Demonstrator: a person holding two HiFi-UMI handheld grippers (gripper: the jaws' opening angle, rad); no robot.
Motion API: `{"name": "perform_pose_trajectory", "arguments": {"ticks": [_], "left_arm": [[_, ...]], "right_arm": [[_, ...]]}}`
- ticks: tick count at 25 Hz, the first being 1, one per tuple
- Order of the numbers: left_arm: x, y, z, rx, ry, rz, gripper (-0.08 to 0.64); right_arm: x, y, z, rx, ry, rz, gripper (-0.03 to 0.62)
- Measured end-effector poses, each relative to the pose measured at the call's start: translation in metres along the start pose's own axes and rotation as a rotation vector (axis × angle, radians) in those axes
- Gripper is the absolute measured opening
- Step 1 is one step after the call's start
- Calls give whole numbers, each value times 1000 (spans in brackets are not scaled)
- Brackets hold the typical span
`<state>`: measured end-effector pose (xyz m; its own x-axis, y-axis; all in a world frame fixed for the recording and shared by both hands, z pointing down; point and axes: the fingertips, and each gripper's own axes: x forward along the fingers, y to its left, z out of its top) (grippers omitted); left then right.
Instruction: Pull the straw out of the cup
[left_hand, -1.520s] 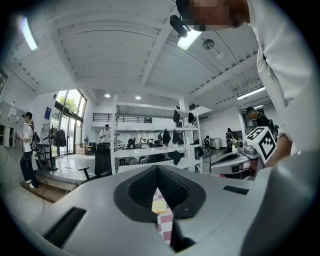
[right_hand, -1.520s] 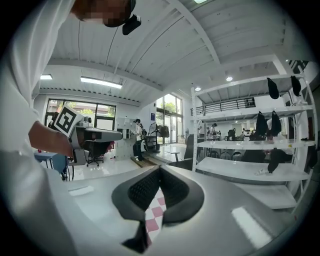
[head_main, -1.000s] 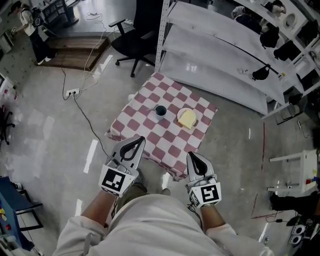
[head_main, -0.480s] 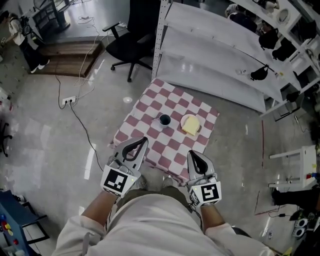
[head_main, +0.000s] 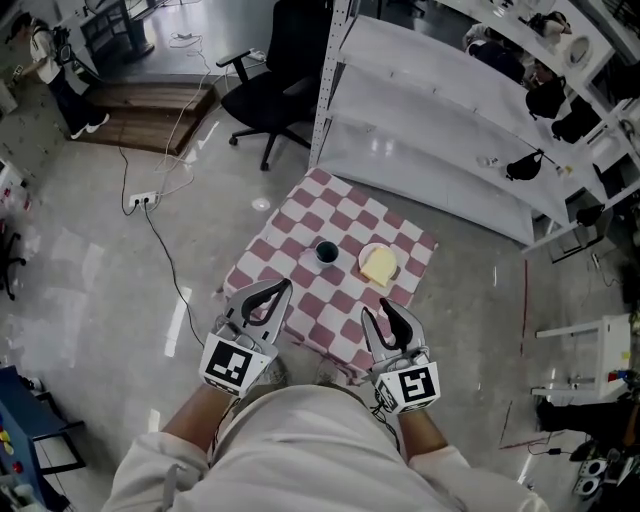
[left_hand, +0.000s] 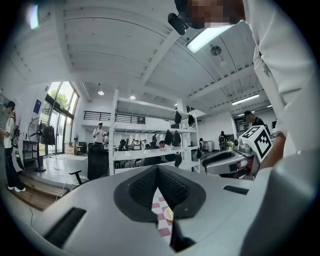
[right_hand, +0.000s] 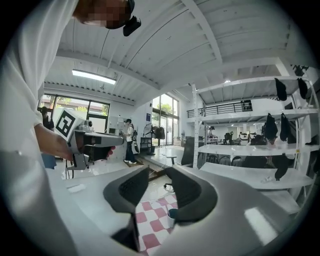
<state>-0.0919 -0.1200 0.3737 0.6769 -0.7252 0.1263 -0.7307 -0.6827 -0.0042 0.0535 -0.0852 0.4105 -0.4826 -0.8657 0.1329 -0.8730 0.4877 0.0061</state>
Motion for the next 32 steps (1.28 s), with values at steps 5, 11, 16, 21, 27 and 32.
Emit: {"name": "perform_pose_trajectory", "arguments": {"ticks": [5, 11, 16, 21, 27, 32], "left_arm": [[6, 0, 0, -15, 9, 19, 6], [9, 2, -1, -3, 16, 47, 6], [12, 5, -4, -22, 35, 60, 6], [17, 7, -10, -27, 54, 67, 6], [25, 12, -18, -39, 71, 74, 6], [35, 17, -26, -55, 85, 76, 6]], "right_arm": [[1, -3, -10, 6, 11, 45, 365], [6, -12, -31, -7, 38, 55, 370], [25, -27, -61, 0, 69, 52, 370], [58, -40, -102, -14, 128, 65, 370], [98, -51, -145, -4, 188, 82, 375], [125, -59, -185, 12, 255, 100, 381]]}}
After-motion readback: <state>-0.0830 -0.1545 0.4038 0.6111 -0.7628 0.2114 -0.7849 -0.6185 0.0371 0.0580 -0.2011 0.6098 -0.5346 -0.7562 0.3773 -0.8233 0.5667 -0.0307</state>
